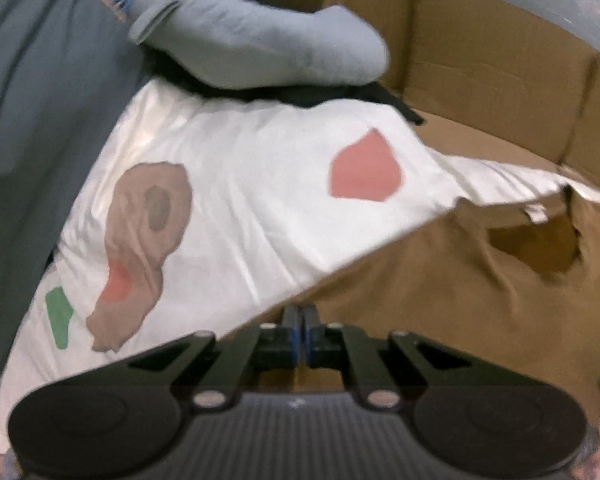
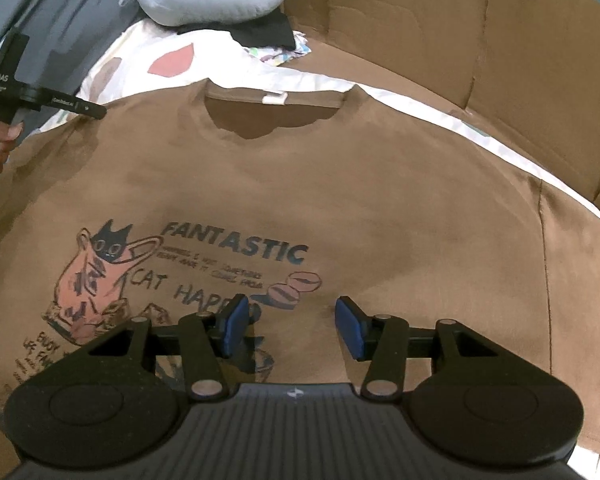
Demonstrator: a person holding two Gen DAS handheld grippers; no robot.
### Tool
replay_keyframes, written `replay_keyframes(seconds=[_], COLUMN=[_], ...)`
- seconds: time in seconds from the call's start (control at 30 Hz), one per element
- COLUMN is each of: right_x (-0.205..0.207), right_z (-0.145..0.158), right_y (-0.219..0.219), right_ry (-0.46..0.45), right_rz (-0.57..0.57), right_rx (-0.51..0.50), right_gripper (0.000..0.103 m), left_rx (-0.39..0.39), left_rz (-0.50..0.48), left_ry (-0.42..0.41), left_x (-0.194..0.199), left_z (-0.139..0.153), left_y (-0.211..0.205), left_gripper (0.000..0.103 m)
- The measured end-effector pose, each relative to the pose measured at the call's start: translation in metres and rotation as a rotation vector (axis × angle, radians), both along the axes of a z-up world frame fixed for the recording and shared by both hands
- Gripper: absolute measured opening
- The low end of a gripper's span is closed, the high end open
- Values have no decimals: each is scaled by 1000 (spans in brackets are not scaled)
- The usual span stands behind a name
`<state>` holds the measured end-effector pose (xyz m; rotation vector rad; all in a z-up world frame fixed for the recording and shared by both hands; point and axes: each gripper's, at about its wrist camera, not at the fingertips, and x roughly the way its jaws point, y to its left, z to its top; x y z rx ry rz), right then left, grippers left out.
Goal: Fold clothes
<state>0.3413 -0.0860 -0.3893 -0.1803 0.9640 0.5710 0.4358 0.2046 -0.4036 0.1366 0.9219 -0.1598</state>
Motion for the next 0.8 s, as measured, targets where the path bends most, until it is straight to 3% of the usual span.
replay_keyframes(seconds=[0.3,0.53,0.67,0.8], right_x=[2,-1,-1,1], right_z=[-8,1,4,0], right_y=[-9,-17,-23,-28], right_ry=[19,3,-8,0], right_rz=[-32,-59,-71,-80], right_rx=[-9,10,9,6], right_gripper=[55,55,55,55], left_rx=[-8,-52,-49,-34], left_rz=[76,-30,-124,-147], left_ry=[11,-56,-25,10], left_x=[18,1,0,7], left_z=[-8,17,7,-10], left_y=[4,-25,-54,-71], left_gripper=[3,8,10,10])
